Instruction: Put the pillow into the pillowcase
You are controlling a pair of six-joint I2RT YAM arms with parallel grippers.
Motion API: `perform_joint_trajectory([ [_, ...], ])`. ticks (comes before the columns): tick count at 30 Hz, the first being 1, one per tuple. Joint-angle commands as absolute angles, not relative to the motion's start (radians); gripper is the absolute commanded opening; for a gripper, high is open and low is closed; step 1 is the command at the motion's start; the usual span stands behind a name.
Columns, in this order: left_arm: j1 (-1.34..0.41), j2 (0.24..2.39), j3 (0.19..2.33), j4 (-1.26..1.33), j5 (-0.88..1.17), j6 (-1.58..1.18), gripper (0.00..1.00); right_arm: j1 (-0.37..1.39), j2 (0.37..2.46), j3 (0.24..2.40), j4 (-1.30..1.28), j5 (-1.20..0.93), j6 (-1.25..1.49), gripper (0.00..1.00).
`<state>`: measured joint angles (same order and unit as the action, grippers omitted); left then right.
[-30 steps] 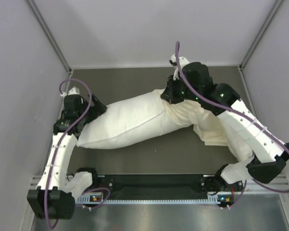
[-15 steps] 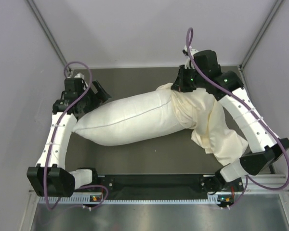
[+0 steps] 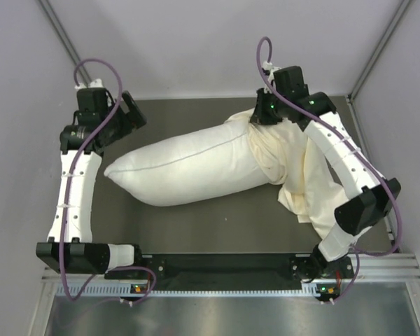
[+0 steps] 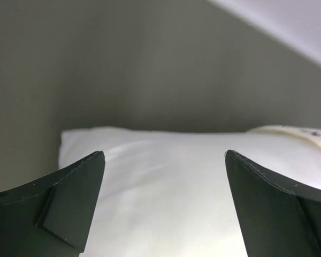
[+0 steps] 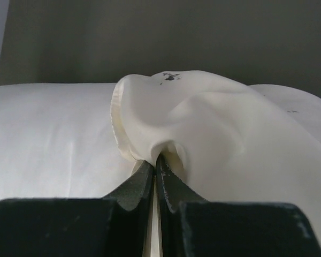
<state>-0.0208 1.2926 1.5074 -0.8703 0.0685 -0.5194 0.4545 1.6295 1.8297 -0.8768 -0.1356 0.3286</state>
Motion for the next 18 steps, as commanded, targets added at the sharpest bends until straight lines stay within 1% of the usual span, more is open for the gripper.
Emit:
perform_joint_trajectory([
  [1, -0.015, 1.319, 1.690, -0.977, -0.101, -0.430, 0.99, 0.425, 1.696, 1.917, -0.790, -0.103, 0.298, 0.02],
  [2, -0.012, 1.331, 1.751, -1.001, -0.142, -0.417, 0.99, 0.422, 1.733, 1.936, -0.788, -0.103, 0.298, 0.02],
  [4, -0.012, 1.330, 1.776, -0.997, -0.156, -0.400, 0.99, 0.410, 1.772, 2.004, -0.793, -0.109, 0.295, 0.02],
  [7, -0.012, 1.304, 1.717, -0.947, -0.146, -0.385, 0.99, 0.387, 1.830, 2.097, -0.802, -0.135, 0.293, 0.06],
  [8, -0.012, 1.298, 1.660, -0.928, -0.152, -0.391, 0.99, 0.382, 1.844, 2.118, -0.807, -0.144, 0.290, 0.17],
  [10, -0.011, 1.298, 1.573, -0.911, -0.160, -0.402, 0.99, 0.370, 1.842, 2.173, -0.814, -0.150, 0.282, 0.32],
  [11, -0.009, 1.301, 1.547, -0.902, -0.160, -0.408, 0.99, 0.367, 1.836, 2.192, -0.833, -0.150, 0.278, 0.44],
  [12, -0.008, 1.301, 1.523, -0.885, -0.158, -0.417, 0.99, 0.361, 1.827, 2.215, -0.838, -0.149, 0.275, 0.48],
  [13, -0.008, 1.299, 1.473, -0.867, -0.152, -0.428, 0.99, 0.350, 1.800, 2.215, -0.842, -0.152, 0.269, 0.50],
  [14, -0.008, 1.290, 1.445, -0.847, -0.138, -0.431, 0.99, 0.350, 1.781, 2.212, -0.842, -0.152, 0.265, 0.55],
  [15, -0.008, 1.286, 1.422, -0.809, -0.124, -0.437, 0.99, 0.351, 1.758, 2.186, -0.839, -0.156, 0.253, 0.59],
  [16, -0.008, 1.282, 1.386, -0.790, -0.117, -0.449, 0.99, 0.353, 1.700, 2.127, -0.822, -0.169, 0.252, 0.66],
  [17, -0.008, 1.285, 1.370, -0.775, -0.107, -0.454, 0.99, 0.353, 1.666, 2.126, -0.822, -0.176, 0.250, 0.68],
  [18, -0.008, 1.290, 1.361, -0.759, -0.095, -0.460, 0.99, 0.359, 1.628, 2.036, -0.789, -0.184, 0.245, 0.70],
])
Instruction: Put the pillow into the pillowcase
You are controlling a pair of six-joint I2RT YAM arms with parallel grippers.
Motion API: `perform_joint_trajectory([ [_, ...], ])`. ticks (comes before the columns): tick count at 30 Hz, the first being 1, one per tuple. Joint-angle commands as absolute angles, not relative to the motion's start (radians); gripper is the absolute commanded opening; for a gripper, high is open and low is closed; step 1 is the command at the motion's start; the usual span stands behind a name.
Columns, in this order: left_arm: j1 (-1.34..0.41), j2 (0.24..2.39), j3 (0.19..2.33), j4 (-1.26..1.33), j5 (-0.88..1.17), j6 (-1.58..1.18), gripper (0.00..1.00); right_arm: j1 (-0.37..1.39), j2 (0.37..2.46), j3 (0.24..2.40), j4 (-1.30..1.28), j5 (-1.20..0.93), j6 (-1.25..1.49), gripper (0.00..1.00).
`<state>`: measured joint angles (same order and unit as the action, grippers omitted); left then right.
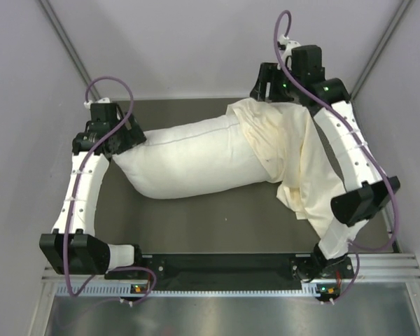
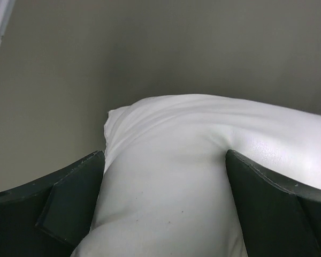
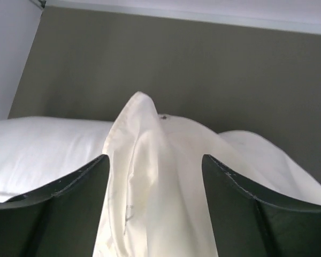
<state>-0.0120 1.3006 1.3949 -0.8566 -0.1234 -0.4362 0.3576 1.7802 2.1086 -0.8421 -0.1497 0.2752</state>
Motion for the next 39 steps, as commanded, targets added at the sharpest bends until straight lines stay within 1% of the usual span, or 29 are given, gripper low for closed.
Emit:
perform_joint_trajectory([
  [1, -0.008, 1.308, 1.347, -0.740, -0.086, -0.468, 0.99, 0.362, 1.538, 1.984, -0.772, -0.186, 0.242, 0.72],
  [2, -0.008, 1.321, 1.344, -0.727, -0.077, -0.469, 0.99, 0.368, 1.495, 1.929, -0.756, -0.180, 0.241, 0.72],
  [3, -0.008, 1.336, 1.341, -0.718, -0.066, -0.474, 0.99, 0.377, 1.449, 1.808, -0.726, -0.170, 0.245, 0.71],
  [4, -0.008, 1.366, 1.339, -0.706, -0.051, -0.483, 0.99, 0.393, 1.352, 1.737, -0.697, -0.163, 0.247, 0.70],
  [5, -0.008, 1.380, 1.339, -0.698, -0.035, -0.488, 0.99, 0.405, 1.304, 1.670, -0.674, -0.163, 0.248, 0.70],
  [6, -0.008, 1.396, 1.341, -0.690, -0.023, -0.489, 0.99, 0.416, 1.258, 1.543, -0.654, -0.163, 0.249, 0.70],
  [7, -0.008, 1.419, 1.344, -0.681, -0.005, -0.498, 0.99, 0.445, 1.177, 1.487, -0.623, -0.147, 0.252, 0.69],
  [9, -0.008, 1.439, 1.345, -0.649, -0.005, -0.505, 0.99, 0.507, 1.106, 1.354, -0.603, -0.123, 0.256, 0.67],
  [10, -0.008, 1.457, 1.351, -0.640, -0.005, -0.509, 0.99, 0.534, 1.053, 1.317, -0.591, -0.098, 0.255, 0.66],
  [12, -0.008, 1.479, 1.373, -0.641, -0.005, -0.514, 0.99, 0.619, 1.020, 1.235, -0.597, -0.034, 0.265, 0.66],
  [13, -0.008, 1.495, 1.379, -0.643, -0.009, -0.515, 0.99, 0.644, 1.014, 1.217, -0.610, 0.068, 0.264, 0.66],
  [14, -0.008, 1.500, 1.382, -0.643, -0.011, -0.518, 0.99, 0.658, 1.019, 1.183, -0.615, 0.124, 0.267, 0.66],
  [15, -0.008, 1.505, 1.384, -0.638, -0.011, -0.526, 0.99, 0.666, 1.038, 1.171, -0.617, 0.211, 0.267, 0.66],
  [17, -0.008, 1.505, 1.382, -0.623, -0.008, -0.535, 0.99, 0.667, 1.063, 1.148, -0.617, 0.286, 0.265, 0.64],
  [18, -0.008, 1.503, 1.382, -0.623, -0.005, -0.541, 0.99, 0.669, 1.092, 1.144, -0.611, 0.367, 0.264, 0.63],
  [21, -0.008, 1.503, 1.388, -0.618, -0.005, -0.543, 0.99, 0.672, 1.159, 1.140, -0.585, 0.478, 0.250, 0.59],
  [28, -0.008, 1.490, 1.402, -0.635, -0.011, -0.535, 0.99, 0.680, 1.264, 1.131, -0.476, 0.548, 0.222, 0.50],
  [33, -0.008, 1.467, 1.404, -0.643, -0.005, -0.534, 0.99, 0.689, 1.325, 1.138, -0.451, 0.621, 0.216, 0.50],
  [36, -0.008, 1.453, 1.402, -0.647, -0.005, -0.535, 0.99, 0.704, 1.345, 1.143, -0.442, 0.629, 0.209, 0.50],
  [38, -0.008, 1.448, 1.404, -0.652, -0.005, -0.535, 0.99, 0.730, 1.339, 1.138, -0.443, 0.634, 0.215, 0.54],
  [39, -0.008, 1.448, 1.405, -0.655, -0.005, -0.532, 0.99, 0.741, 1.329, 1.137, -0.442, 0.638, 0.218, 0.59],
])
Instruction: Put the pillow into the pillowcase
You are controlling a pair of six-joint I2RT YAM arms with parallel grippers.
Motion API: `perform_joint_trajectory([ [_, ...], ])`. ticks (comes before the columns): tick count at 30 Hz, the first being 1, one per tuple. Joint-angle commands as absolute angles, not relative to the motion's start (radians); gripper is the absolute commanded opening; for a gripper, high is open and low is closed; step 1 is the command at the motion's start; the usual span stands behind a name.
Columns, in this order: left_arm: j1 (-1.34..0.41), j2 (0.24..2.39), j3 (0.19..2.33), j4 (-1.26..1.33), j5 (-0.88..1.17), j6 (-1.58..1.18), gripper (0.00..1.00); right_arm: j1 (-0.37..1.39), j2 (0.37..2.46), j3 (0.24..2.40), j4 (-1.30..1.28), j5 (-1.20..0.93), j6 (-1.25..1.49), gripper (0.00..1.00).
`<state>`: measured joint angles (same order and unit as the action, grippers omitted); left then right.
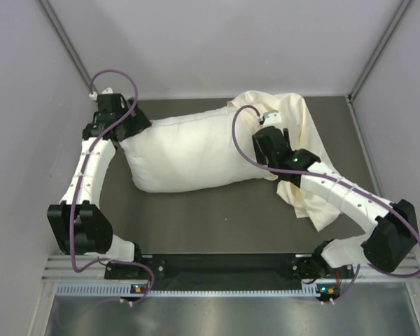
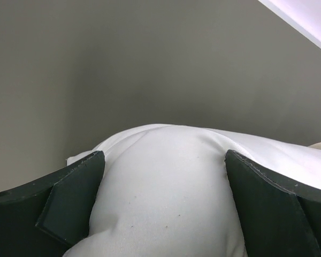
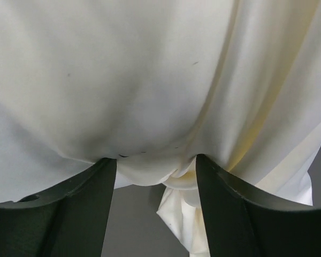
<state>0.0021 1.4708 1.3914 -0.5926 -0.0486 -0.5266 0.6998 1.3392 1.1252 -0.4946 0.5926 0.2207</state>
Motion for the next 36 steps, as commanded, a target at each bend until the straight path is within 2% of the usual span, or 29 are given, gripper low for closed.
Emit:
perform_joint_trajectory([
  [1, -0.008, 1.450, 1.407, -0.655, -0.005, -0.531, 0.99, 0.752, 1.321, 1.134, -0.434, 0.637, 0.218, 0.63],
  [3, -0.008, 1.456, 1.411, -0.661, -0.005, -0.526, 0.99, 0.782, 1.307, 1.109, -0.417, 0.656, 0.215, 0.69],
  [10, -0.008, 1.445, 1.399, -0.669, 0.023, -0.520, 0.99, 0.785, 1.358, 1.108, -0.416, 0.741, 0.210, 0.63],
  [16, -0.008, 1.436, 1.397, -0.675, 0.009, -0.514, 0.99, 0.785, 1.387, 1.135, -0.459, 0.897, 0.245, 0.40],
  [23, -0.008, 1.437, 1.401, -0.673, 0.026, -0.517, 0.99, 0.784, 1.388, 1.123, -0.465, 0.971, 0.259, 0.33],
  [25, -0.008, 1.437, 1.399, -0.673, 0.032, -0.518, 0.99, 0.784, 1.402, 1.138, -0.469, 0.965, 0.256, 0.18],
  [26, -0.008, 1.434, 1.397, -0.673, 0.032, -0.518, 0.99, 0.788, 1.411, 1.146, -0.468, 0.912, 0.249, 0.04],
  [27, -0.008, 1.430, 1.396, -0.672, 0.034, -0.518, 0.99, 0.795, 1.413, 1.155, -0.465, 0.870, 0.224, 0.00],
  [31, -0.008, 1.422, 1.378, -0.664, 0.037, -0.518, 0.99, 0.871, 1.378, 1.154, -0.411, 0.588, 0.177, 0.00],
  [32, -0.008, 1.422, 1.374, -0.663, 0.041, -0.520, 0.99, 0.871, 1.362, 1.155, -0.391, 0.373, 0.176, 0.00],
  [35, -0.008, 1.431, 1.387, -0.661, 0.072, -0.540, 0.99, 0.922, 1.379, 1.230, -0.383, 0.085, 0.204, 0.00],
  [36, -0.008, 1.431, 1.387, -0.663, 0.081, -0.540, 0.99, 0.922, 1.394, 1.264, -0.397, 0.059, 0.199, 0.00],
])
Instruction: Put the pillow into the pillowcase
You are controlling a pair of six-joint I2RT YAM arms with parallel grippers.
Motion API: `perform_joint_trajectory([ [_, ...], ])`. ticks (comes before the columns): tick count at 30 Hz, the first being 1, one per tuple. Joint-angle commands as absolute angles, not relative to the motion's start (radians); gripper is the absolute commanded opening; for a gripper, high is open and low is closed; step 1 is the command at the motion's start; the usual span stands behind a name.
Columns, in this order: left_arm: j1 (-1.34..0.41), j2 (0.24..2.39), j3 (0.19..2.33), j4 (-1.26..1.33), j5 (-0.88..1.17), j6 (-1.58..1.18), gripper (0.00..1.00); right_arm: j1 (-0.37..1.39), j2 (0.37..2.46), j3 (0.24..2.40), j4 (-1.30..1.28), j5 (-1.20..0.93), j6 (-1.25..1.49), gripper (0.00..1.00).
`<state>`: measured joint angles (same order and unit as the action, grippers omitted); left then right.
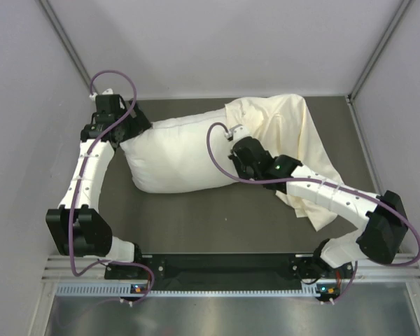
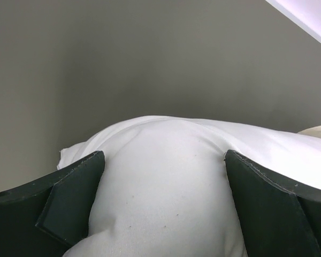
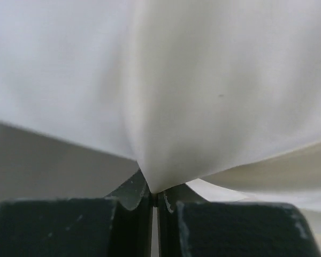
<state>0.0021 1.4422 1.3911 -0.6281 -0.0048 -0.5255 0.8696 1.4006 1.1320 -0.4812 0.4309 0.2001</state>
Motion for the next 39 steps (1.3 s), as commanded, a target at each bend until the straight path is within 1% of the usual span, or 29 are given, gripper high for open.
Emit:
perform_joint_trajectory([
  [1, -0.011, 1.436, 1.406, -0.667, 0.089, -0.551, 0.99, 0.952, 1.426, 1.303, -0.417, 0.029, 0.192, 0.00],
  [4, -0.038, 1.440, 1.474, -0.698, 0.084, -0.558, 0.99, 0.965, 1.474, 1.472, -0.494, 0.006, 0.187, 0.00],
  [5, -0.046, 1.439, 1.491, -0.709, 0.077, -0.558, 0.99, 0.963, 1.477, 1.508, -0.502, -0.045, 0.186, 0.00],
  [6, -0.054, 1.439, 1.511, -0.721, 0.069, -0.557, 0.99, 0.963, 1.480, 1.585, -0.524, -0.054, 0.190, 0.00],
  [8, -0.060, 1.434, 1.560, -0.756, 0.074, -0.552, 0.99, 0.947, 1.491, 1.699, -0.561, -0.096, 0.208, 0.00],
  [11, -0.060, 1.427, 1.621, -0.805, 0.092, -0.549, 0.99, 0.882, 1.488, 1.791, -0.568, -0.199, 0.235, 0.00],
  [13, -0.060, 1.419, 1.654, -0.825, 0.124, -0.552, 0.99, 0.829, 1.485, 1.818, -0.563, -0.256, 0.265, 0.00],
  [15, -0.060, 1.408, 1.664, -0.827, 0.147, -0.555, 0.99, 0.784, 1.477, 1.822, -0.563, -0.261, 0.293, 0.00],
  [17, -0.058, 1.413, 1.657, -0.831, 0.173, -0.552, 0.99, 0.750, 1.471, 1.777, -0.563, -0.261, 0.320, 0.00],
  [18, -0.058, 1.417, 1.631, -0.831, 0.178, -0.549, 0.99, 0.723, 1.471, 1.754, -0.564, -0.267, 0.339, 0.02],
  [19, -0.058, 1.419, 1.611, -0.830, 0.172, -0.535, 0.99, 0.718, 1.467, 1.728, -0.563, -0.275, 0.341, 0.14],
  [21, -0.058, 1.416, 1.533, -0.816, 0.158, -0.513, 0.99, 0.718, 1.451, 1.637, -0.563, -0.256, 0.342, 0.35],
  [22, -0.057, 1.416, 1.507, -0.810, 0.149, -0.502, 0.99, 0.721, 1.425, 1.603, -0.549, -0.243, 0.344, 0.44],
  [23, -0.054, 1.416, 1.488, -0.808, 0.105, -0.489, 0.99, 0.726, 1.405, 1.533, -0.543, -0.218, 0.353, 0.54],
  [24, -0.046, 1.417, 1.467, -0.822, 0.077, -0.465, 0.99, 0.742, 1.387, 1.502, -0.540, -0.189, 0.357, 0.59],
  [25, -0.041, 1.417, 1.463, -0.831, 0.040, -0.454, 0.99, 0.755, 1.353, 1.477, -0.541, -0.136, 0.362, 0.66],
  [27, -0.023, 1.419, 1.469, -0.871, -0.049, -0.424, 0.99, 0.805, 1.327, 1.433, -0.577, -0.075, 0.367, 0.70],
  [29, -0.012, 1.419, 1.476, -0.896, -0.087, -0.414, 0.99, 0.850, 1.307, 1.422, -0.636, 0.058, 0.376, 0.75],
  [30, -0.008, 1.411, 1.473, -0.906, -0.112, -0.410, 0.99, 0.892, 1.305, 1.425, -0.659, 0.107, 0.382, 0.76],
  [31, -0.008, 1.405, 1.468, -0.908, -0.123, -0.410, 0.99, 0.913, 1.311, 1.430, -0.684, 0.202, 0.390, 0.78],
  [35, 0.023, 1.391, 1.453, -0.913, -0.173, -0.416, 0.99, 1.014, 1.333, 1.445, -0.744, 0.334, 0.409, 0.78],
  [39, 0.099, 1.394, 1.480, -0.931, -0.222, -0.417, 0.99, 1.146, 1.350, 1.437, -0.771, 0.434, 0.433, 0.77],
])
